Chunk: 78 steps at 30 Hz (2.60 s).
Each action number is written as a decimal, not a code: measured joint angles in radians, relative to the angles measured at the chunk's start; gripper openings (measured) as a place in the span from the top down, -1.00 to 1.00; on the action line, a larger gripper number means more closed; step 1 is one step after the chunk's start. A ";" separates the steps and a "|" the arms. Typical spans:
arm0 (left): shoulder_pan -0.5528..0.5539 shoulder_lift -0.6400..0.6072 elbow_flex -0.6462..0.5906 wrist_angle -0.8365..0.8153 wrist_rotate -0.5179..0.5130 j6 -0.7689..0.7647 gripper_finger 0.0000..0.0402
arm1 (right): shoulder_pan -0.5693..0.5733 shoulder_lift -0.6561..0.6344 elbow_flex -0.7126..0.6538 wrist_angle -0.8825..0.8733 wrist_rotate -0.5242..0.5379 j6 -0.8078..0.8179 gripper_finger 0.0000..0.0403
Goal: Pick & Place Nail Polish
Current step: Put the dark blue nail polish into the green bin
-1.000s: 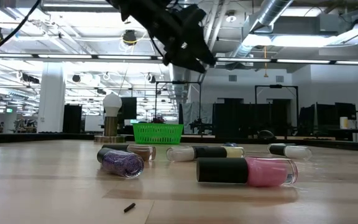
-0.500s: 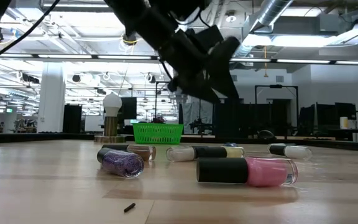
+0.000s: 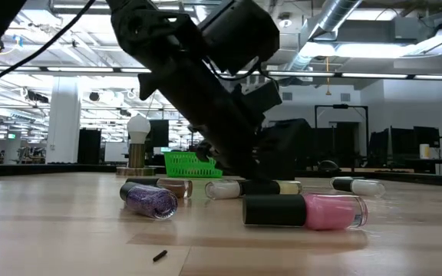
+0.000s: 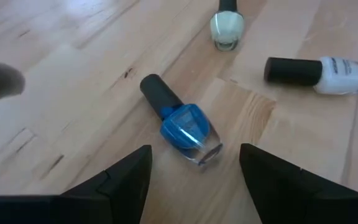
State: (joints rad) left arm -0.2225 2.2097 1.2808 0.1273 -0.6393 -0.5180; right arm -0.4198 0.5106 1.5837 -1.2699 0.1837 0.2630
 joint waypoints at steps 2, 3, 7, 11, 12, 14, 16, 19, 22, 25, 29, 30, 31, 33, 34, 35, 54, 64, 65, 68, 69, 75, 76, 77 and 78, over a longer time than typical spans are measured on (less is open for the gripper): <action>0.004 0.006 0.000 0.006 -0.004 -0.019 -0.20 | 0.000 0.000 0.000 -0.011 0.000 0.000 0.62; 0.007 0.006 0.000 0.005 -0.005 -0.023 -0.20 | 0.000 0.000 0.000 -0.016 0.000 0.002 0.62; 0.021 0.007 0.001 0.012 -0.014 -0.025 -0.20 | 0.000 0.000 0.000 -0.035 0.000 0.030 0.62; 0.038 0.009 0.001 0.014 -0.020 -0.024 -0.20 | 0.000 0.000 0.000 -0.040 -0.001 0.037 0.62; 0.043 0.009 0.001 0.015 -0.021 -0.024 -0.20 | 0.000 0.000 0.000 -0.040 -0.001 0.037 0.62; 0.051 0.009 0.001 0.016 -0.020 -0.024 -0.20 | 0.000 0.000 0.000 -0.040 -0.001 0.036 0.62; 0.063 0.009 0.001 0.015 -0.019 -0.023 -0.20 | 0.000 0.000 0.000 -0.040 -0.001 0.036 0.62; 0.081 0.009 0.001 0.012 -0.011 -0.023 -0.13 | 0.000 0.000 0.000 -0.040 -0.001 0.036 0.62; 0.093 0.009 0.001 0.007 0.002 -0.023 0.00 | 0.000 0.000 0.000 -0.040 -0.001 0.034 0.62; 0.105 0.008 0.002 0.001 0.011 -0.023 0.16 | 0.000 0.000 0.000 -0.040 0.000 0.031 0.62; 0.112 0.008 0.002 -0.004 0.016 -0.022 0.35 | 0.000 0.000 0.000 -0.040 0.000 0.026 0.62; 0.113 0.007 0.002 -0.005 0.018 -0.022 0.40 | 0.000 0.000 0.000 -0.040 0.000 0.026 0.62; 0.115 0.007 0.002 -0.008 0.018 -0.022 0.44 | 0.000 0.000 0.000 -0.040 0.000 0.026 0.62; 0.115 0.007 0.002 -0.013 0.018 -0.022 0.53 | 0.000 0.000 0.000 -0.040 0.000 0.026 0.62; 0.115 0.007 0.002 -0.015 0.018 -0.022 0.57 | 0.000 0.000 0.000 -0.040 0.000 0.026 0.62; 0.115 0.007 0.002 -0.016 0.018 -0.022 0.60 | 0.000 0.000 0.000 -0.040 0.000 0.025 0.62; 0.088 -0.143 -0.002 -0.035 0.080 0.203 0.09 | 0.000 0.001 0.000 -0.095 0.000 0.014 0.62; 0.148 -0.116 -0.002 0.020 0.064 0.028 -0.81 | 0.000 0.001 0.000 -0.093 0.000 -0.002 0.62; 0.155 -0.110 -0.002 0.019 0.090 0.065 -0.86 | 0.000 0.001 0.000 -0.092 0.000 -0.005 0.62; 0.169 -0.102 -0.002 0.025 0.230 0.222 -0.95 | 0.000 0.001 0.000 -0.092 0.000 -0.016 0.62; 0.172 -0.102 -0.002 0.028 0.270 0.276 -0.96 | 0.000 0.001 0.000 -0.092 0.000 -0.022 0.62; 0.205 -0.102 -0.002 0.038 0.373 0.477 -0.91 | 0.000 0.001 0.000 -0.092 0.000 -0.027 0.62; 0.216 -0.102 -0.002 0.038 0.387 0.467 -0.89 | 0.000 0.001 0.000 -0.092 0.000 -0.027 0.62; 0.223 -0.097 -0.001 0.040 0.394 0.454 -0.88 | 0.000 0.001 0.000 -0.092 0.000 -0.027 0.62; 0.229 -0.090 0.000 0.042 0.397 0.438 -0.86 | 0.000 0.001 0.000 -0.092 0.000 -0.027 0.62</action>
State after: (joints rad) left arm 0.0068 2.1193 1.2804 0.1688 -0.2425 -0.0799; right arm -0.4194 0.5114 1.5833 -1.3617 0.1837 0.2359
